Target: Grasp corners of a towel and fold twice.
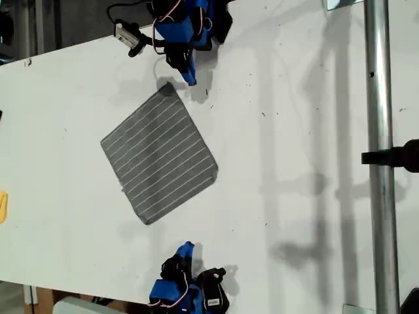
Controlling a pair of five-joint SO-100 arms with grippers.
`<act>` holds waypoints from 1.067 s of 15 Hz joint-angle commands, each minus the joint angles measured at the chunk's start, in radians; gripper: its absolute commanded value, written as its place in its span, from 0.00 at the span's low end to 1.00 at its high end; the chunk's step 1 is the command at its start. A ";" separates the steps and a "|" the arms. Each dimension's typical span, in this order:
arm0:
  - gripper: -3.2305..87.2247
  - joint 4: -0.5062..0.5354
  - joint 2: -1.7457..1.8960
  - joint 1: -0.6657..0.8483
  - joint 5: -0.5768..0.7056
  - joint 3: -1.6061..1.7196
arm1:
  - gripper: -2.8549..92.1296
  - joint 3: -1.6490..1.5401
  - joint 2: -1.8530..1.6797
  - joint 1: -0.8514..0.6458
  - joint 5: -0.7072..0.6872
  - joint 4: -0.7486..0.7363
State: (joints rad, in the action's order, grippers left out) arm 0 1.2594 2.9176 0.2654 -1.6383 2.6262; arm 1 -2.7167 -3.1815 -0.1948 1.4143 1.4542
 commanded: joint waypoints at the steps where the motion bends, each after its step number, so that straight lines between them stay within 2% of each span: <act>1: 0.00 -0.038 -0.342 -0.021 0.051 -0.316 | 0.03 0.201 0.158 -0.058 -0.078 0.018; 7: 0.00 0.072 -0.966 -0.075 0.195 -1.032 | 0.03 0.719 0.621 -0.367 -0.416 0.202; 11: 0.00 0.130 -1.115 -0.100 0.210 -1.238 | 0.03 1.002 0.884 -0.545 -0.652 0.284; 16: 0.00 0.199 -1.249 -0.127 0.204 -1.448 | 0.05 1.192 1.086 -0.630 -0.844 0.337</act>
State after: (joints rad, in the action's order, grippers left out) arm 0 1.4373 1.6797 0.1534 -1.4312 1.2793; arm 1 -1.5984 -2.1046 -0.8053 0.6136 1.7794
